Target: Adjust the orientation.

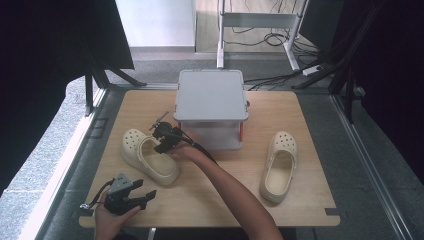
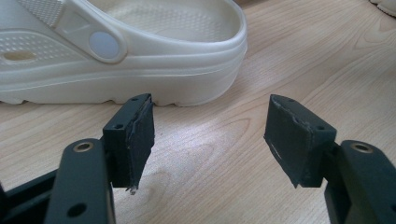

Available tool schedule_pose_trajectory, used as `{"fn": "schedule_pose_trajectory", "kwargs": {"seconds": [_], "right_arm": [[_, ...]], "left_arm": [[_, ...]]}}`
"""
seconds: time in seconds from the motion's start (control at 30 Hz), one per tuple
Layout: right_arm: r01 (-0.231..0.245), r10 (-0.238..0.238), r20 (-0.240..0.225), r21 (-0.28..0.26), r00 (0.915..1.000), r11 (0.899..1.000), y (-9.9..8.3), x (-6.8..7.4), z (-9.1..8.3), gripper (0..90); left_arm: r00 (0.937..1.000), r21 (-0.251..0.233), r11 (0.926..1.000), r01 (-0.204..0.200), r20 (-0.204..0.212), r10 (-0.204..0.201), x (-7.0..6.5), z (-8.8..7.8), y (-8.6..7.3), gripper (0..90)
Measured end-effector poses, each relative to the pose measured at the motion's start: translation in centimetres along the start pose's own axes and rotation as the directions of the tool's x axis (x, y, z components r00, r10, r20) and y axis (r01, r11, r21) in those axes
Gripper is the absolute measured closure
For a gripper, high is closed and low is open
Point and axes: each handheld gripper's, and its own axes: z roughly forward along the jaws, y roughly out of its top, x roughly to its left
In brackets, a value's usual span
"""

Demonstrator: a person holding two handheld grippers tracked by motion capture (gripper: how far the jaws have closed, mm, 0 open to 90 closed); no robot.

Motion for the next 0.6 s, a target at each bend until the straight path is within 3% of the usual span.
{"fn": "schedule_pose_trajectory", "kwargs": {"seconds": [0.17,0.6], "right_arm": [[0.021,-0.022,0.015,0.043,0.9996,0.999,1.1,0.1,0.6,62.6],[-0.011,0.009,0.021,0.079,0.9997,0.997,1.4,0.0,1.4,74.9]], "left_arm": [[1.0,0.002,1.0,-0.003,0.001,0.003,0.0,0.0,0.0,33.8],[1.0,-0.003,1.0,-0.005,-0.003,0.005,0.1,-0.1,-0.1,33.7]]}}
